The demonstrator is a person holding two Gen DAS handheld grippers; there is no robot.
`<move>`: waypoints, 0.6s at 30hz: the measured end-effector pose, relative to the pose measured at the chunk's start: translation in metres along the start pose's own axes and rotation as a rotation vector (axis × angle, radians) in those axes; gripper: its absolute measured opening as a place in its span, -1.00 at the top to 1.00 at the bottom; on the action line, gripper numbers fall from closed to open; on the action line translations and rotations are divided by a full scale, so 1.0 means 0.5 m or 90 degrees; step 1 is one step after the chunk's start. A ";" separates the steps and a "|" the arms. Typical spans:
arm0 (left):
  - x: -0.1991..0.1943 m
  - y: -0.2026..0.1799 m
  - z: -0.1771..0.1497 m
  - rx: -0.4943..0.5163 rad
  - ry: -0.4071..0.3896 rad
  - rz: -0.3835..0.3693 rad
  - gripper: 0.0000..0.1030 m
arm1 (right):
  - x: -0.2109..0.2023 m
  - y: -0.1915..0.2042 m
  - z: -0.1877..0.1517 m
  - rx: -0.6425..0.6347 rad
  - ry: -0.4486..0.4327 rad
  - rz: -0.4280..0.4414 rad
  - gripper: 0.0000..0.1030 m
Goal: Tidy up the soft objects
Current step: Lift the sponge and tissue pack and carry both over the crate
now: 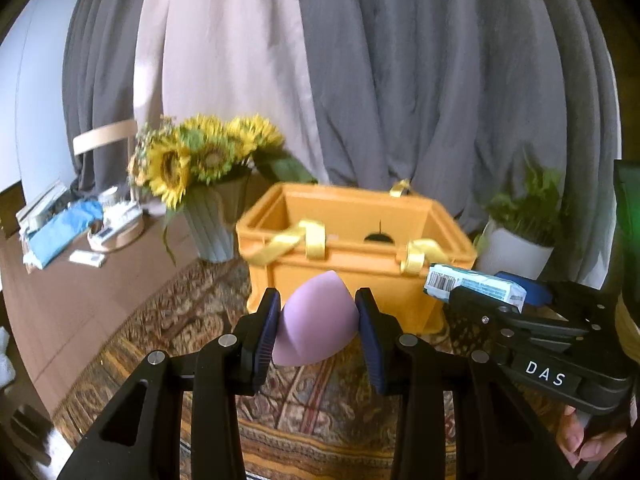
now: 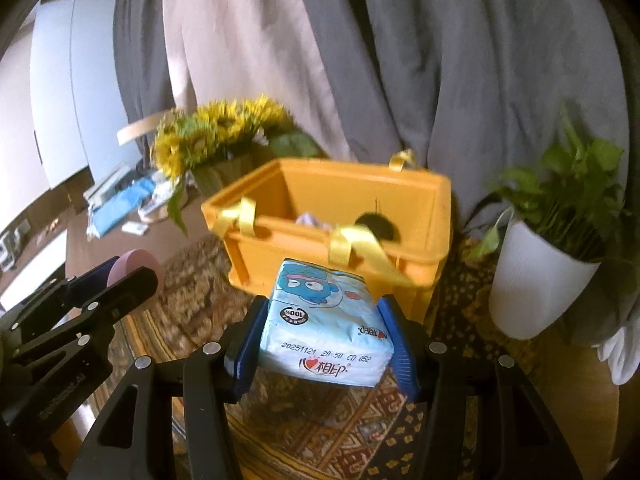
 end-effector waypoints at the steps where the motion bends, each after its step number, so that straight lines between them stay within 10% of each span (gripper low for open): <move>1: -0.001 0.003 0.008 0.001 -0.005 -0.005 0.25 | -0.005 0.003 0.007 0.001 -0.008 -0.005 -0.10; 18: 0.049 0.062 0.156 0.047 -0.077 -0.085 0.25 | -0.004 0.061 0.120 0.053 -0.103 -0.099 -0.10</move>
Point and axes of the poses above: each gripper's, at about its wrist camera, not at the fingertips, and x roughly the way its jaws point, y to its left, z to its top, the point moved 1 cm from there along x, roughly the way its jaws point, and after that the axes turned 14 degrees about z, right-handed, at the moved point
